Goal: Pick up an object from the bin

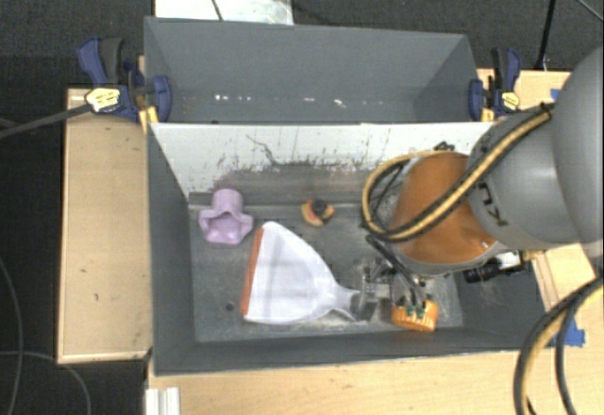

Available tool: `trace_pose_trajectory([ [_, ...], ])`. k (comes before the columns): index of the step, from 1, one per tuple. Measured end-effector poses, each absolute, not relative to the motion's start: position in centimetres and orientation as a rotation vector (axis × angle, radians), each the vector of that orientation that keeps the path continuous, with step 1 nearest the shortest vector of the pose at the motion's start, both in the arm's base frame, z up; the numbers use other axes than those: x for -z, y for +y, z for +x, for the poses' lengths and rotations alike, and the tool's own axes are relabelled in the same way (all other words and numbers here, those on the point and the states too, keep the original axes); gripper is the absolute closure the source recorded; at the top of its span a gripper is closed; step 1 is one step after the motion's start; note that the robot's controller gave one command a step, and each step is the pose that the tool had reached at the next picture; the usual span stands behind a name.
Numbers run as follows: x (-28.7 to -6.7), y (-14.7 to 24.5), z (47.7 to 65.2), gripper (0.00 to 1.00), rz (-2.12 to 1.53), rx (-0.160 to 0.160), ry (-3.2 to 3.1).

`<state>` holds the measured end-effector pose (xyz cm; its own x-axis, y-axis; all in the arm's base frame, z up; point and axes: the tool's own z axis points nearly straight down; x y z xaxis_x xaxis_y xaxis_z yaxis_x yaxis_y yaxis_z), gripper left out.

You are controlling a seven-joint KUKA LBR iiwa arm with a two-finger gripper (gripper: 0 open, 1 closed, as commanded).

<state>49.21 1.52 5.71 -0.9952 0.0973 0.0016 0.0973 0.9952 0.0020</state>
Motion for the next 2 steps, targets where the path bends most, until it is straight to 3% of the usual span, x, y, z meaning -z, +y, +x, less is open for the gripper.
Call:
trace_pose_trajectory([
  [1, -6.0, 1.5, 49.3, 1.00, -0.172, 0.003, -3.138],
  [2, -10.4, 0.9, 49.3, 1.00, -0.207, 0.001, -3.129],
])
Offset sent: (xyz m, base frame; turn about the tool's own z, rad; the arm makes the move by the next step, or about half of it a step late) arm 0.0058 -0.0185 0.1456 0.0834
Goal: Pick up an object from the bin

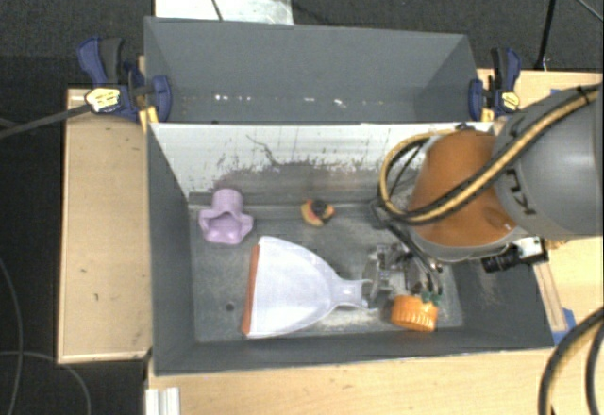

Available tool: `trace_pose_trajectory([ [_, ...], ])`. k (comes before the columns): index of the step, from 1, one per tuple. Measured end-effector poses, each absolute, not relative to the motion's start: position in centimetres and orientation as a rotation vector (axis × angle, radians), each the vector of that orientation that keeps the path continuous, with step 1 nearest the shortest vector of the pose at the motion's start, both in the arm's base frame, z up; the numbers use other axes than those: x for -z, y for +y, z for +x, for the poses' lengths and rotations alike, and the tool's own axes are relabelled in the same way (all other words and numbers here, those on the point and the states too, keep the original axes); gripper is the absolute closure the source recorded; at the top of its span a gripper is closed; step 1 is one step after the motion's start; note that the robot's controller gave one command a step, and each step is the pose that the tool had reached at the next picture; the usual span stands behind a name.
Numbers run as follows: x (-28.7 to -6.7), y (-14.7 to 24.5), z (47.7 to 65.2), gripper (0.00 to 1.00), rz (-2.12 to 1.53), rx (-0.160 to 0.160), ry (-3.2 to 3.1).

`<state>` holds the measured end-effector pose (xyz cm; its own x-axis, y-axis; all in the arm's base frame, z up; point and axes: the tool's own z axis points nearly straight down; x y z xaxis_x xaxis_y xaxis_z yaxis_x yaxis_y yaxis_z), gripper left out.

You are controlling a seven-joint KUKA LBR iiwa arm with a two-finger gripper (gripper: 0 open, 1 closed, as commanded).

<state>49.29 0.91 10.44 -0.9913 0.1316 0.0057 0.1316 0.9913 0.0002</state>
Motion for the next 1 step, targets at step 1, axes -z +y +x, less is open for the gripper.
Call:
trace_pose_trajectory([
  [1, -32.40, 1.78, 49.17, 1.00, -0.394, 0.000, -3.116],
])
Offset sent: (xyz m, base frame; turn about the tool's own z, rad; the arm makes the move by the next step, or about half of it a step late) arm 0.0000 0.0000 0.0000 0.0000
